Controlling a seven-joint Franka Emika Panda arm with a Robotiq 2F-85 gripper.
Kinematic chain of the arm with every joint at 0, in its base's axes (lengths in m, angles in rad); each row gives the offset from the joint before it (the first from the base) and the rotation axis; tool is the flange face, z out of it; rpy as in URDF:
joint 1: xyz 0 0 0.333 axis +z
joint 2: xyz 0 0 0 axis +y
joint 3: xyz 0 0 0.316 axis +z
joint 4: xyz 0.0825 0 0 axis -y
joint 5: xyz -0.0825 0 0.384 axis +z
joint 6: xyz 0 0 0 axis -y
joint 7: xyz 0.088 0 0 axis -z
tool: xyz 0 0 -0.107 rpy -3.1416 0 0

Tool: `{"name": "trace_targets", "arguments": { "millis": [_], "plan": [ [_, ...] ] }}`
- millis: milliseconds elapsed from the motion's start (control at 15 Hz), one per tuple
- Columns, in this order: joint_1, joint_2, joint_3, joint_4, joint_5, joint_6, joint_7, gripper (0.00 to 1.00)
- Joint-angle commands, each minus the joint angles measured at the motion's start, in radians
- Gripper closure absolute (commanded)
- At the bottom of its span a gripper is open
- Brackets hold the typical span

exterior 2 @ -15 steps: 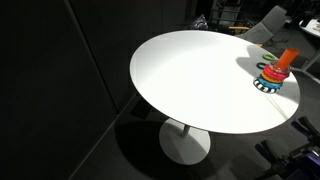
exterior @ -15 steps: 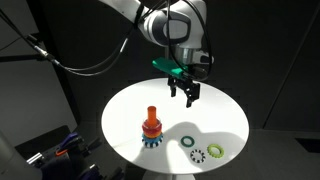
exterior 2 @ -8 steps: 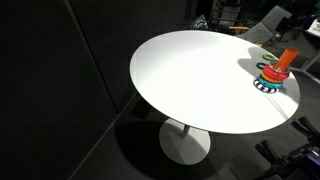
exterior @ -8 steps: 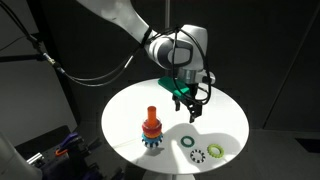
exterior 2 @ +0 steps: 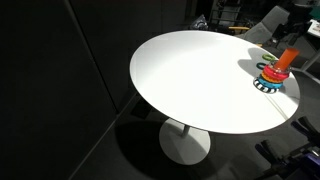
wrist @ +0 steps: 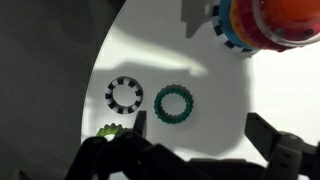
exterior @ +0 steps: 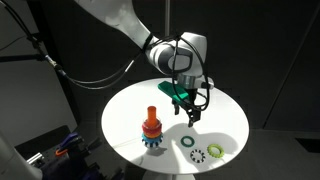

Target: Put the green ring on the orange stand.

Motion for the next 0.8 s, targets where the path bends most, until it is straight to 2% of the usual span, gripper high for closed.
{"name": "trace_targets", "arguments": {
  "millis": [0, 733],
  "plan": [
    [-0.019, -0.001, 0.019, 0.003, -0.012, -0.003, 0.007, 0.00],
    [-0.072, 0.088, 0.050, 0.064, 0.038, 0.075, -0.008, 0.00]
  ]
}}
